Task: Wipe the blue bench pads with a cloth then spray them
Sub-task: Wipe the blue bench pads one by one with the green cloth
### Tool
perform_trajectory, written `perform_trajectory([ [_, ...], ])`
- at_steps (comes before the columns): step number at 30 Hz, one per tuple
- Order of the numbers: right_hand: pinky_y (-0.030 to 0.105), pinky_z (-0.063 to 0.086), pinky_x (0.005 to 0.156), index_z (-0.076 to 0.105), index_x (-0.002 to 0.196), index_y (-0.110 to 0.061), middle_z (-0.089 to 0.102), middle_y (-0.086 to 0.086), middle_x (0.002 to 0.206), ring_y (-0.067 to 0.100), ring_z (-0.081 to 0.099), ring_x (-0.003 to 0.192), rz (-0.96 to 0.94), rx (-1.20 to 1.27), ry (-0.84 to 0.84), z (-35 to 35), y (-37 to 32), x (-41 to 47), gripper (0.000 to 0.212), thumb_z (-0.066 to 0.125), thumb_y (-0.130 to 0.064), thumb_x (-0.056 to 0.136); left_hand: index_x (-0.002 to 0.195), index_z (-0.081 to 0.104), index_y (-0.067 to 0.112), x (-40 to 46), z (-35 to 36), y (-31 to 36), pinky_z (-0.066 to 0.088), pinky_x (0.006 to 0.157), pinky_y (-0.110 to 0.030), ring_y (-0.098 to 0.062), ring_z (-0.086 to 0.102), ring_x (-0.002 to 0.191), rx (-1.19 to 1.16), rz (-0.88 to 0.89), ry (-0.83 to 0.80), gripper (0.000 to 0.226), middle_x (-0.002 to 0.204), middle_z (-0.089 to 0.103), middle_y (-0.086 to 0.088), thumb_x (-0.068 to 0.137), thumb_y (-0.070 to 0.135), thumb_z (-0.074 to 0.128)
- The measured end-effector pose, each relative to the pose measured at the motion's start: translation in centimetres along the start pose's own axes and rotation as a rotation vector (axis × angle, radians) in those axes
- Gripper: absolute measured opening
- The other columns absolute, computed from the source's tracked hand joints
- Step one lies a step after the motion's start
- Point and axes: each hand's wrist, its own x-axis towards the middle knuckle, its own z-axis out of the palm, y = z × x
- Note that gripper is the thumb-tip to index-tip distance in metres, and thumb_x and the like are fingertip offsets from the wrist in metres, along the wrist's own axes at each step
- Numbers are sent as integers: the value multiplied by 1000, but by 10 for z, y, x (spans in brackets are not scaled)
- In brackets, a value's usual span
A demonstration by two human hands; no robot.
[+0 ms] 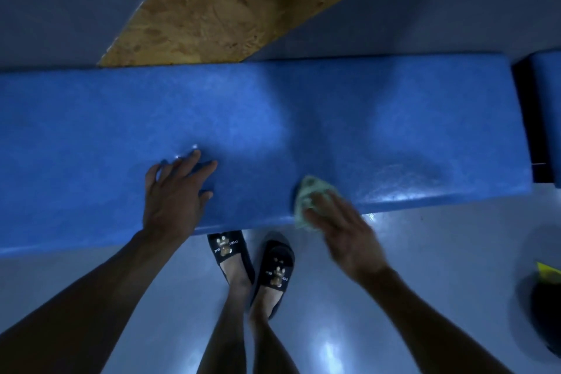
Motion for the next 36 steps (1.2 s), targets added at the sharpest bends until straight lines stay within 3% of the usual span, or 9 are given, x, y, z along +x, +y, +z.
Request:
perform_trajectory([
  [5,53,50,98,56,138,-19,36,8,156,33,35,143,657,119,240,-8,23,-17,53,55,-1,88,128,61,29,0,4,4,28,105,-49,-37,54,119,-22,-8,14,59,144,52,-4,73,23,83],
  [8,52,40,109,53,141,-18,35,13,156,37,27,146,760,169,317,23,-43,11,55,41,-12,87,128,61,30,-1,4,5,27,106,-48,-36,53,122,-45,-31,-3,59,145,52,-3,74,23,83],
  [12,50,35,114,56,139,-20,40,9,154,38,26,146,389,178,166,39,-107,29,54,44,-14,86,127,62,32,1,3,3,33,105,-49,-36,57,117,-73,-37,-15,61,144,53,0,71,23,84],
  [15,47,34,114,56,139,-23,44,4,152,36,37,141,-163,15,-3,30,-61,25,50,52,-17,89,129,61,32,1,1,0,33,105,-48,-36,56,117,-84,-35,-27,60,145,52,0,73,23,82],
  [17,45,35,114,56,139,-27,44,3,153,33,39,141,-278,-44,-35,15,-9,21,45,50,-20,94,130,60,33,2,0,0,32,105,-47,-35,55,119,-87,-32,-30,61,146,51,0,74,24,82],
  [22,47,50,97,56,138,-25,39,4,154,31,41,136,548,99,188,-25,64,3,49,41,-25,92,131,60,31,0,4,1,32,104,-48,-37,53,119,-99,-19,-16,60,147,50,-1,75,23,81],
  [26,51,47,101,59,134,-24,41,10,152,34,38,139,802,122,354,-2,17,14,52,41,-19,86,131,59,33,1,5,1,33,101,-45,-35,54,116,-79,9,-23,59,146,49,1,76,27,80],
  [32,52,38,111,59,136,-20,47,10,149,41,36,140,188,132,115,49,-129,42,46,45,-17,92,146,42,33,-9,7,-23,38,102,-44,-28,48,132,-138,146,0,64,154,39,2,88,23,67],
  [36,45,34,114,54,140,-25,42,4,153,35,38,141,-243,-35,-46,34,-73,45,53,55,-19,88,150,34,36,-24,0,-62,37,107,-43,-26,41,137,-126,161,31,70,159,30,5,89,18,63],
])
